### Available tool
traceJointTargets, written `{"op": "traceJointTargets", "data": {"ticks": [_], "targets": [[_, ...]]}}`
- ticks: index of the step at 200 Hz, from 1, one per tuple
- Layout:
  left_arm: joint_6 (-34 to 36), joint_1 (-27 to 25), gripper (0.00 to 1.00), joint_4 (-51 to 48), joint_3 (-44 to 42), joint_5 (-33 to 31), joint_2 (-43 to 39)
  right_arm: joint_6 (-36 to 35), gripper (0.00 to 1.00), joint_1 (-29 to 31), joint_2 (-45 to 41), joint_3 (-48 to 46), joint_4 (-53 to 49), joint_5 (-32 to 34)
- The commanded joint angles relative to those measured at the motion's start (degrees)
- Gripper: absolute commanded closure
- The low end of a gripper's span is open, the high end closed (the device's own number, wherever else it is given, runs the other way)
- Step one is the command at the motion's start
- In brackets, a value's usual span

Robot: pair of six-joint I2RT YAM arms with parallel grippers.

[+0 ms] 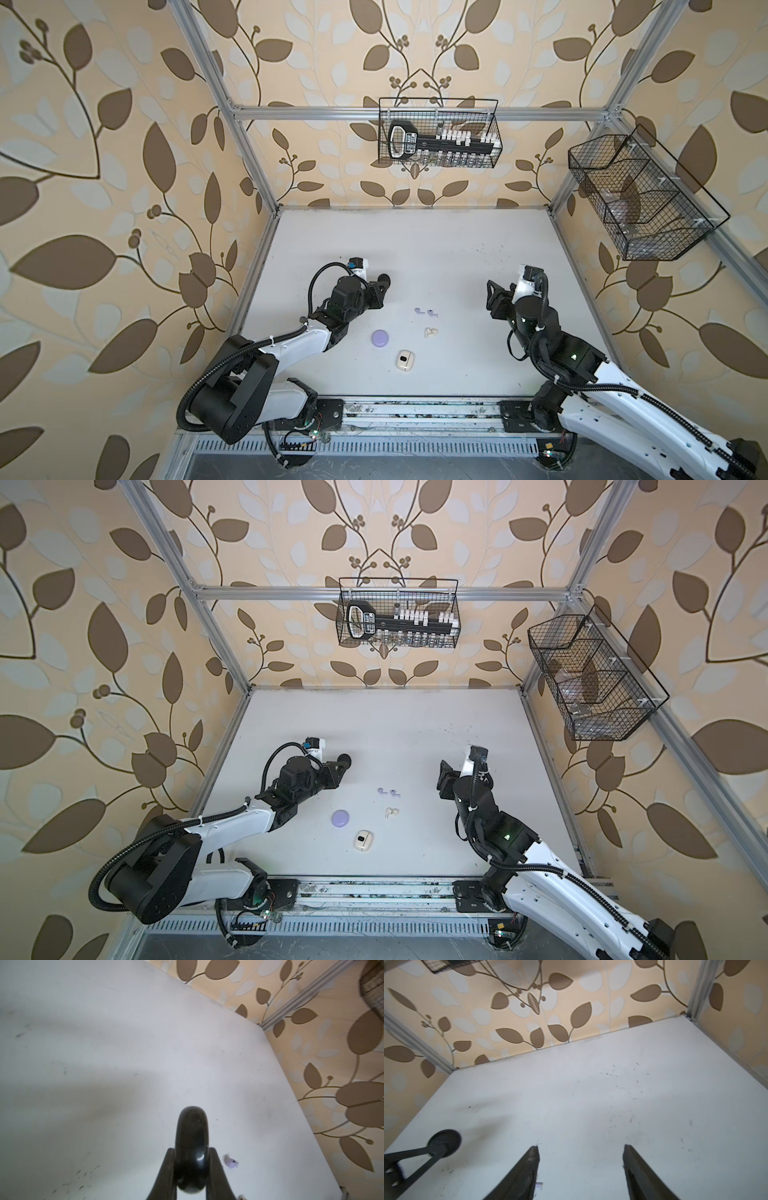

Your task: Insert the wireless bluetooth earbuds into the charging case

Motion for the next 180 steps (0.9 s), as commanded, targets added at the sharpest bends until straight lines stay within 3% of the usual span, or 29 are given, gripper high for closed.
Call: {"op": "traceJointTargets", "data": {"ticks": [1, 34, 62, 85, 103, 147, 156, 180], "targets": [[-0.79, 1.42, 1.00, -3.19, 2.83, -5.83, 2.08, 0.62, 0.36, -4.97, 0.54, -2.97, -1.11, -2.58], [-4.01, 7.54, 1.00, 8.19, 2.54, 9.32, 12.24, -0.97, 0.42, -7.73, 0.23, -7.53, 4.07, 2.50], [-7.37, 11.90, 1.00, 13.48, 4.98, 18.32, 21.35, -3.12, 0.39, -7.20, 0.25, -14.83, 16.17, 2.20], [-10.06, 14.94, 1.00, 20.48, 5.23, 23.27, 27.49, -3.24, 0.39, -5.77, 1.99, -13.19, 15.00, 3.64], [-11.11, 16.26, 1.00, 20.92, 6.17, 24.60, 30.35, -3.31, 0.39, -5.23, 3.04, -13.10, 15.65, 3.78], [-8.56, 16.45, 1.00, 13.74, 7.53, 20.68, 30.07, -4.29, 0.39, -2.08, 6.79, -11.64, 16.43, 6.74], [-8.09, 16.46, 0.90, 12.70, 7.49, 19.64, 29.68, -4.62, 0.38, -0.87, 7.80, -11.29, 16.61, 7.96], [-7.14, 16.46, 0.78, 9.34, 8.15, 17.87, 29.38, -5.78, 0.36, 3.19, 10.69, -10.00, 17.29, 12.07]]}}
